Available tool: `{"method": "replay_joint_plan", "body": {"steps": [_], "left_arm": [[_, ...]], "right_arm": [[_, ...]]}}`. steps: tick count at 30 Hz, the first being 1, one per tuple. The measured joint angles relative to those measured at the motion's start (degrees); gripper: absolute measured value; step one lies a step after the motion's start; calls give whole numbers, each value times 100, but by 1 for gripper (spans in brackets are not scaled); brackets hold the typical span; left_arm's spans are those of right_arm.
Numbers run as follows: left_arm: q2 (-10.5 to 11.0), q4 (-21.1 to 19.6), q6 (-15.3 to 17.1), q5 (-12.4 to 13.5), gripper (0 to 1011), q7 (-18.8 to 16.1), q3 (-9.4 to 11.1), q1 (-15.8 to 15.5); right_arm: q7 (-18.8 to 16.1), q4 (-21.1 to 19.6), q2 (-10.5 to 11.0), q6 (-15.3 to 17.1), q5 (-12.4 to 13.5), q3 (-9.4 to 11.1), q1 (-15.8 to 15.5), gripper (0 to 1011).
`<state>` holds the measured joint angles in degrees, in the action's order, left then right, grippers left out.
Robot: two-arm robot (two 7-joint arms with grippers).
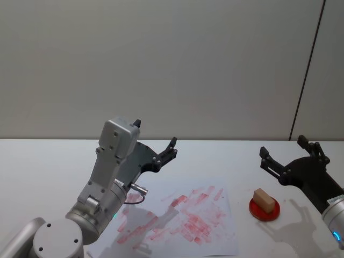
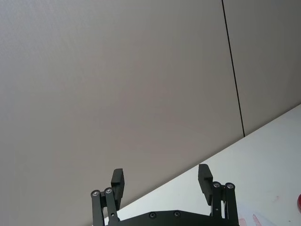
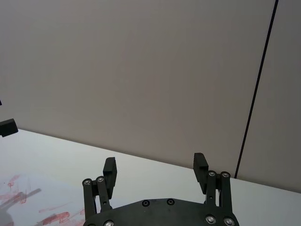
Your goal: Use the one hand to pick up the stamp and affix it onto the A4 paper.
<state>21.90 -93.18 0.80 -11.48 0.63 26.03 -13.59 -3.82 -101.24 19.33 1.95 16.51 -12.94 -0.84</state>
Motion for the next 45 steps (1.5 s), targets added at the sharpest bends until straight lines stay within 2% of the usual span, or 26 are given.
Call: {"method": "replay_joint_plan", "body": {"steps": [23,30,45], "left_arm": [[0,0,0,0,1002,0,0,0],[0,0,0,0,1002,0,0,0],[0,0,0,0,1002,0,0,0]], "right_arm": [[-20,13,-1,4,-11,0,3,1001],[-189,105,16,99,-55,0,30,1001],[-719,565,96,440,-171,12,136,1001]]}}
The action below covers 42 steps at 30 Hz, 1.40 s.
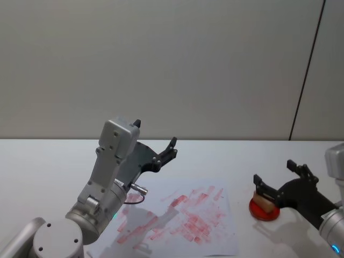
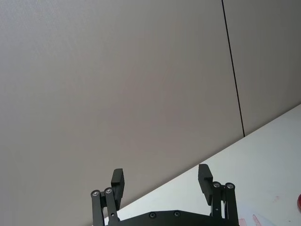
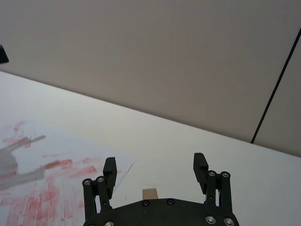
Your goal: Use the one hand to pick up the stamp and affix it onto the A4 paper.
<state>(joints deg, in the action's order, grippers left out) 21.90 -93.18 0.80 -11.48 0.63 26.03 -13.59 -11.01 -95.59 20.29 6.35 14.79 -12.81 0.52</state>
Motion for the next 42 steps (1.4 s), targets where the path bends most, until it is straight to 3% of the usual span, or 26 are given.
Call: {"method": "replay_joint_plan", "body": {"steps": [23,29,42], "left_arm": [[0,0,0,0,1003,0,0,0],[0,0,0,0,1003,0,0,0],[0,0,0,0,1002,0,0,0]], "right_arm": [[-561,678,-31,455,-158,-37,261,983],[-638,780,-42,538,-197,-53,298,855],[-698,973,-57,644,-202,-57,369,450]]}}
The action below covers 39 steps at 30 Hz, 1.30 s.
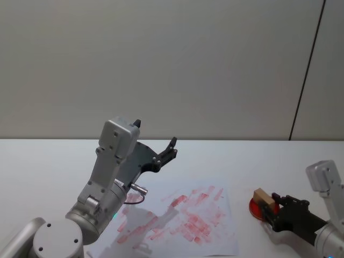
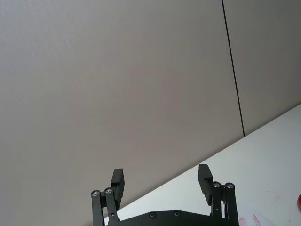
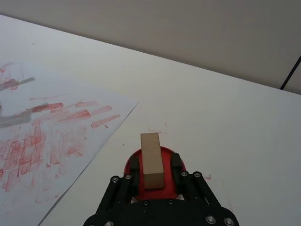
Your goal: Use the one hand to pick up the stamp and affix it onto the A4 paper.
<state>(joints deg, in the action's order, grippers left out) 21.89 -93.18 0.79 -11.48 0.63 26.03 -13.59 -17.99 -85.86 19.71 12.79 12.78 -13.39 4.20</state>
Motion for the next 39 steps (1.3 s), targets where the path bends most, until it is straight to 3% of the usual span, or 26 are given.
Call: {"method": "replay_joint_plan", "body": {"steps": [4,9,24,39], "left_arm": [[0,0,0,0,1003,0,0,0],[0,0,0,0,1002,0,0,0],[0,0,0,0,1002,0,0,0],[0,0,0,0,1002,0,0,0]], "right_arm": [[-4,41,-10,1,28,1,21,291],[-5,61,-21,-44,68,4,34,214],[-235,-129,-85,-440,212,-49,43,216],[-584,-235,-226,-559,95,-269,38,214]]}}
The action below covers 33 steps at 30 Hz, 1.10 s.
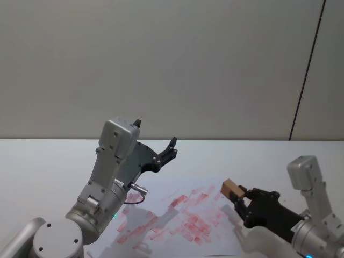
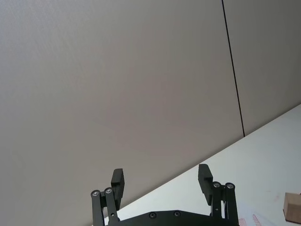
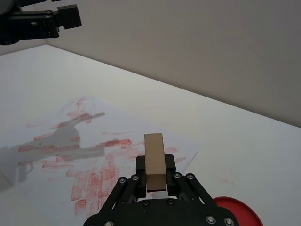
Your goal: Use the one hand to pick up the stamp and affix it onto the A4 paper.
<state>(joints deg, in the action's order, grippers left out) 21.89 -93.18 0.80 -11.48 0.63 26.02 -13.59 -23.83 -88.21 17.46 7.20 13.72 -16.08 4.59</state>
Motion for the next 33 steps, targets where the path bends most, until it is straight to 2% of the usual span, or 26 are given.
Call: {"method": "replay_joint_plan", "body": {"steps": [15,33], "left_arm": [[0,0,0,0,1002,0,0,0],[0,0,0,0,1002,0,0,0]], "right_arm": [[-225,66,-29,-17,-183,-164,-92,216],[-327,154,36,19,-365,-230,-170,216]]}}
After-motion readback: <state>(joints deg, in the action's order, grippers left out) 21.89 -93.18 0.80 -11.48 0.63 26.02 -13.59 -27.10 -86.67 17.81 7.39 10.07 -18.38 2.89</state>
